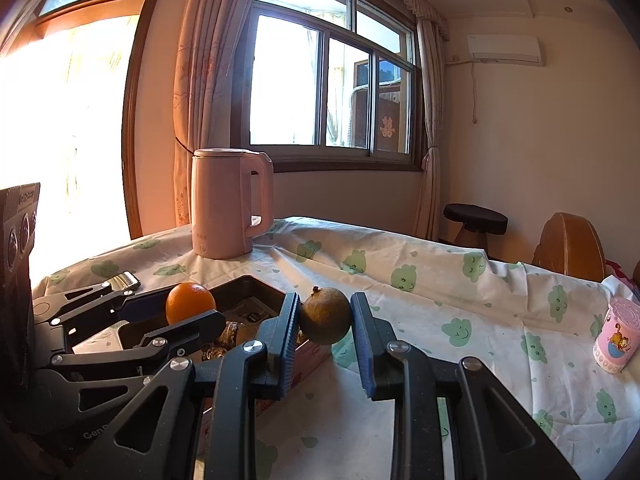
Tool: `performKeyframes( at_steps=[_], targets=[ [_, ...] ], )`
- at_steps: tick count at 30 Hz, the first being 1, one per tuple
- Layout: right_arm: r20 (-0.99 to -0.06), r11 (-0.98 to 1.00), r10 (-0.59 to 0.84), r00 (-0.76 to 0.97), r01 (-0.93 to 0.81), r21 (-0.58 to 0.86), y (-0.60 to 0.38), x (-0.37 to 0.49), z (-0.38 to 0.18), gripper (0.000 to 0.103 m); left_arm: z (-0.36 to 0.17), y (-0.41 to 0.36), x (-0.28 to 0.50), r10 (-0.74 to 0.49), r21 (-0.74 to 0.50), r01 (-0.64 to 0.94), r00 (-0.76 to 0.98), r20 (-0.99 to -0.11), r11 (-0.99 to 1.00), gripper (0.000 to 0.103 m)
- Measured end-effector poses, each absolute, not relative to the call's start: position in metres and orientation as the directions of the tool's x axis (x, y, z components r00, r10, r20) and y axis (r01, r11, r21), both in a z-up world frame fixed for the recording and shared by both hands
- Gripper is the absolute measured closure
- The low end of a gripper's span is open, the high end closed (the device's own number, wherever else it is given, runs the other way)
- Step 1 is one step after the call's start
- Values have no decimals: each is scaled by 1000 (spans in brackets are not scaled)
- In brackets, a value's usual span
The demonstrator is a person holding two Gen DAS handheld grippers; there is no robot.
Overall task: Organize fruits
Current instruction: 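Carry the orange in the left tool while the right tool carries the brown fruit over the tin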
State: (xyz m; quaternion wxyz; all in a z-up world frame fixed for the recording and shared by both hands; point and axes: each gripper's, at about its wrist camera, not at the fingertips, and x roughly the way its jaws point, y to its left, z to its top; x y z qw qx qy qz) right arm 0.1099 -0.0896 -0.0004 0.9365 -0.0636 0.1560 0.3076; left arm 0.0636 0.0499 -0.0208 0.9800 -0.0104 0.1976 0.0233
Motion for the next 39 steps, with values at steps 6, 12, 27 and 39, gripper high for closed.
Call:
performKeyframes(
  at_steps=[6, 12, 27, 39],
  targets=[
    [-331, 787, 572, 750, -616, -37, -75, 108, 4, 75, -23, 68, 65, 70, -20, -86, 912, -405, 996, 63],
    [-341, 776, 581, 739, -629, -43, -62, 109, 3, 75, -27, 83, 65, 93, -22, -113, 903, -419, 993, 63],
    [-400, 752, 589, 702, -657, -47, -32, 114, -9, 75, -34, 120, 75, 143, -22, -173, 876, -460, 985, 63],
    [-464, 746, 584, 666, -666, -17, -17, 127, -25, 75, -40, 124, 85, 154, 0, -176, 857, -491, 984, 63]
  ],
)
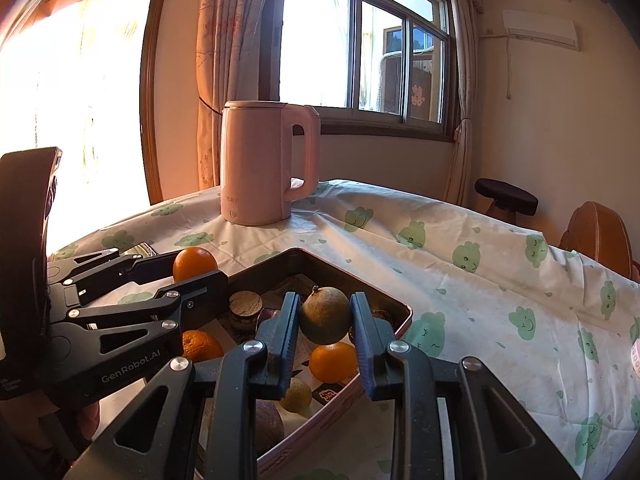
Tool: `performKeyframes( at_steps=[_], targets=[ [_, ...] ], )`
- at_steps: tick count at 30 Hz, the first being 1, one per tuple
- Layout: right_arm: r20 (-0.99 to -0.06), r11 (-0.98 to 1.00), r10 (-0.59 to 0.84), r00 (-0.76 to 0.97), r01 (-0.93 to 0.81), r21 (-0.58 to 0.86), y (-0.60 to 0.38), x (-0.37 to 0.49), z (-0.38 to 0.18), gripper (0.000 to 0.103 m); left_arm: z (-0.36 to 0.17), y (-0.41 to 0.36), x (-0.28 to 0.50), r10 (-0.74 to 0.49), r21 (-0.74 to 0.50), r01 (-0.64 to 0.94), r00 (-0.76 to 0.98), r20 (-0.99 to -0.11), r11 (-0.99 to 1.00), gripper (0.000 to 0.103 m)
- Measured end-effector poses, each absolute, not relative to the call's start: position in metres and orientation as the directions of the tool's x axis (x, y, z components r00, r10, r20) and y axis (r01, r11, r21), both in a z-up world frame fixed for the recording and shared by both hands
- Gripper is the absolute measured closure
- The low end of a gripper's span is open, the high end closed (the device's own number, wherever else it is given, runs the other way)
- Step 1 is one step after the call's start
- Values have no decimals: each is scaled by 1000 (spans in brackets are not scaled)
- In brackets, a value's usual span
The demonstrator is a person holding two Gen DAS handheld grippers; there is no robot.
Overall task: Organize fruits
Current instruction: 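Carry the orange in the left tool while the right tool carries the brown fruit over the tin, then open the left tool to drop the orange while the right tool releases the brown fruit into the tin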
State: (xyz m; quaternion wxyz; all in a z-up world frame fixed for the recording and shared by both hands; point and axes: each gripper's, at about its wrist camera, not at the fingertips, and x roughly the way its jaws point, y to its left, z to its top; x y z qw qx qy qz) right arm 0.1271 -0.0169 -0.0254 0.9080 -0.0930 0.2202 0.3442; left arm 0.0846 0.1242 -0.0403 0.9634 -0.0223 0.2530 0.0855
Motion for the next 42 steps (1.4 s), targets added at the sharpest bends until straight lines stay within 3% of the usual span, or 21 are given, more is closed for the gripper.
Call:
performKeyframes(
  at_steps=[30, 34, 35, 38, 40, 42],
  targets=[
    [-573, 735, 546, 611, -678, -23, 5, 143, -53, 75, -50, 124, 93, 142, 18, -158, 823, -549, 987, 61],
    [-587, 733, 541, 603, -680, -23, 7, 145, -55, 75, -49, 124, 92, 148, 21, -163, 826, -544, 986, 48],
    [-586, 734, 541, 604, -679, -23, 7, 144, -55, 73, -48, 124, 92, 151, 22, -166, 827, -541, 986, 46],
    [-574, 751, 531, 623, -660, -21, 3, 144, -54, 56, -47, 128, 90, 154, 7, -179, 831, -535, 984, 44],
    [-557, 758, 538, 632, -652, -8, -2, 143, -52, 43, -46, 131, 88, 159, -6, -191, 832, -531, 982, 37],
    [-541, 766, 540, 645, -643, -2, -6, 141, -49, 38, -45, 133, 86, 164, -11, -199, 837, -521, 980, 33]
  ],
)
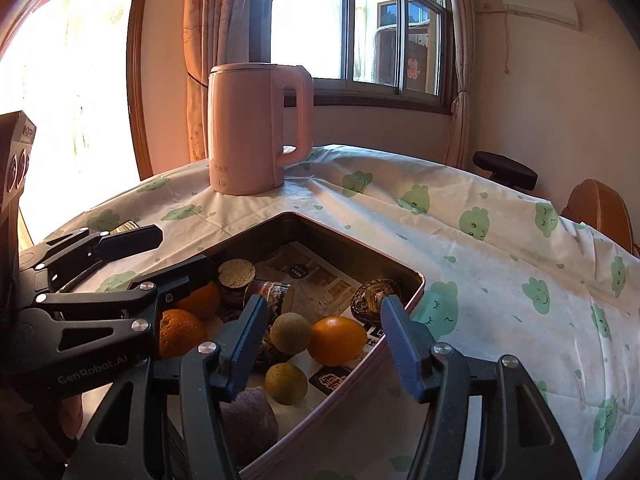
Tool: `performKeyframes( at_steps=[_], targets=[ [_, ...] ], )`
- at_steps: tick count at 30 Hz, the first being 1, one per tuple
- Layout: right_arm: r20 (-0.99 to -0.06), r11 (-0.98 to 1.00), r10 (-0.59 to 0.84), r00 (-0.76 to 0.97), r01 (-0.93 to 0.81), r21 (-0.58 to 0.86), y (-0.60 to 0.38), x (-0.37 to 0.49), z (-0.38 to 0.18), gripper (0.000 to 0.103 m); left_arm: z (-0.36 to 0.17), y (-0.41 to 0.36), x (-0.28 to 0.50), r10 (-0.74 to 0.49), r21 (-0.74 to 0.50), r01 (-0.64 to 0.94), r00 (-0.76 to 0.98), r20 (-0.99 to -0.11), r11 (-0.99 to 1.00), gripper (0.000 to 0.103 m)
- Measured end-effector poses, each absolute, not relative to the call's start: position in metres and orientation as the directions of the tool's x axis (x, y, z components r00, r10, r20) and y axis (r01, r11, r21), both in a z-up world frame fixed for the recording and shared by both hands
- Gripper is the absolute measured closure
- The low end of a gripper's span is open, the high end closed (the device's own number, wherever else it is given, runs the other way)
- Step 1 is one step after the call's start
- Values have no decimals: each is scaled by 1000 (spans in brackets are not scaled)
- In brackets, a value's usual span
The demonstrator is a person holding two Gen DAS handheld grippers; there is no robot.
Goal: Organize fruits
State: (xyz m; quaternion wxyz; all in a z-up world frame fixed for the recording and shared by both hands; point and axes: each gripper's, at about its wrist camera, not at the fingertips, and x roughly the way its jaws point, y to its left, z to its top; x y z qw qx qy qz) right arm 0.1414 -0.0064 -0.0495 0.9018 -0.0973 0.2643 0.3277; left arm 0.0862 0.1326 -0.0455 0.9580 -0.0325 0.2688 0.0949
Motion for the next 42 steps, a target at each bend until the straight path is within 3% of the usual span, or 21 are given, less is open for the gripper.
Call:
performKeyframes(
  at_steps=[4, 11, 19, 42],
  targets=[
    [-505, 789, 524, 686, -614, -15, -12, 136, -45, 31, -42, 134, 81, 178, -26, -218, 855, -488, 976, 27],
    [-457, 826, 496, 738, -563, -13, -22, 132, -39, 27, -40, 138, 77, 190, -51, -240, 867, -461, 969, 24],
    [-426, 847, 486, 763, -532, 12, -32, 132, -37, 15, -38, 131, 72, 228, -13, -259, 872, -432, 966, 11],
    [-423, 854, 478, 770, -520, 20, -35, 133, -37, 9, -35, 130, 72, 242, -5, -270, 871, -428, 963, 8]
  ],
)
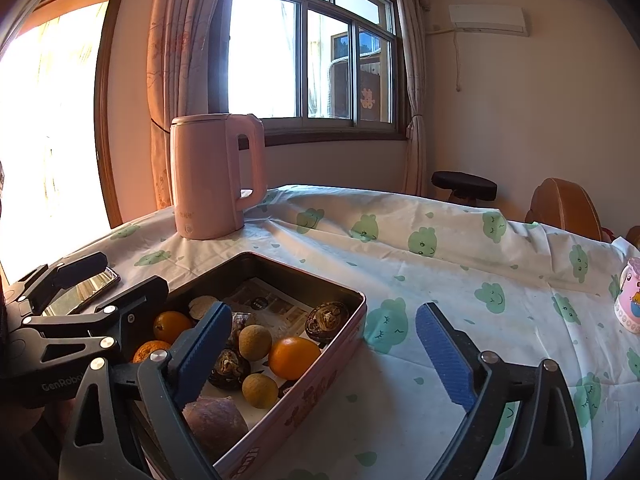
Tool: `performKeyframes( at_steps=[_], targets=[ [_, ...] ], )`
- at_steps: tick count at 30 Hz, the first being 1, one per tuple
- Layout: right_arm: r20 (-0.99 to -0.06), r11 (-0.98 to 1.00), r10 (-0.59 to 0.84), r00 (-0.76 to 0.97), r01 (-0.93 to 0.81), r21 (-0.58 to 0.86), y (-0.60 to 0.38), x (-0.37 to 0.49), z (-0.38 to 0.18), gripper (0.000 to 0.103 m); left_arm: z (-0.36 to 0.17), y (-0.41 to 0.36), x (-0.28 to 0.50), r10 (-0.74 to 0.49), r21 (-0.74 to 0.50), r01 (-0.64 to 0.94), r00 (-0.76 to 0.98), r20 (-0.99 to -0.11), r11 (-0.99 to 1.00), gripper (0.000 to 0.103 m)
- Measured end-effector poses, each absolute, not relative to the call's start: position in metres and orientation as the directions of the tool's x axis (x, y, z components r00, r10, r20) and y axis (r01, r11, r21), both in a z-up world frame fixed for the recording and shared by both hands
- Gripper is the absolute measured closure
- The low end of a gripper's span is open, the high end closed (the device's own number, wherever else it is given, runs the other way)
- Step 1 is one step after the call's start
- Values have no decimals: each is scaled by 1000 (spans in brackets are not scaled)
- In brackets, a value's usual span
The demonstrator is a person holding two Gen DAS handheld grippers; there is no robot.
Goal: Organize fruits
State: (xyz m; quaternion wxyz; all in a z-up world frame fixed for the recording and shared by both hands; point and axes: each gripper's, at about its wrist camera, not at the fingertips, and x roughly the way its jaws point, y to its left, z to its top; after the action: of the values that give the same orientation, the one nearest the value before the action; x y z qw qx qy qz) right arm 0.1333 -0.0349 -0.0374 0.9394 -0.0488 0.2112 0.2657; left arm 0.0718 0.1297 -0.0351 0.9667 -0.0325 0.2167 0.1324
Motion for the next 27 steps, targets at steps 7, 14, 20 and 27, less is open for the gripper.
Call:
performKeyframes(
  at_steps=[7, 14, 20, 27],
  targets=[
    [-412, 858, 477, 776, -514, 26, -38, 132, -36, 8, -34, 131, 71, 258, -4, -286, 871, -419, 958, 1],
    [-393, 868, 470, 790, -496, 40, -43, 130, -34, 8, -32, 130, 67, 262, 0, -285, 880, -397, 959, 0],
    [-390, 871, 465, 795, -489, 40, -43, 130, -34, 8, -33, 129, 67, 275, 12, -294, 878, -392, 956, 0],
    [-389, 871, 464, 795, -489, 40, -43, 130, -34, 8, -34, 128, 68, 277, 15, -296, 875, -397, 955, 0]
  ],
)
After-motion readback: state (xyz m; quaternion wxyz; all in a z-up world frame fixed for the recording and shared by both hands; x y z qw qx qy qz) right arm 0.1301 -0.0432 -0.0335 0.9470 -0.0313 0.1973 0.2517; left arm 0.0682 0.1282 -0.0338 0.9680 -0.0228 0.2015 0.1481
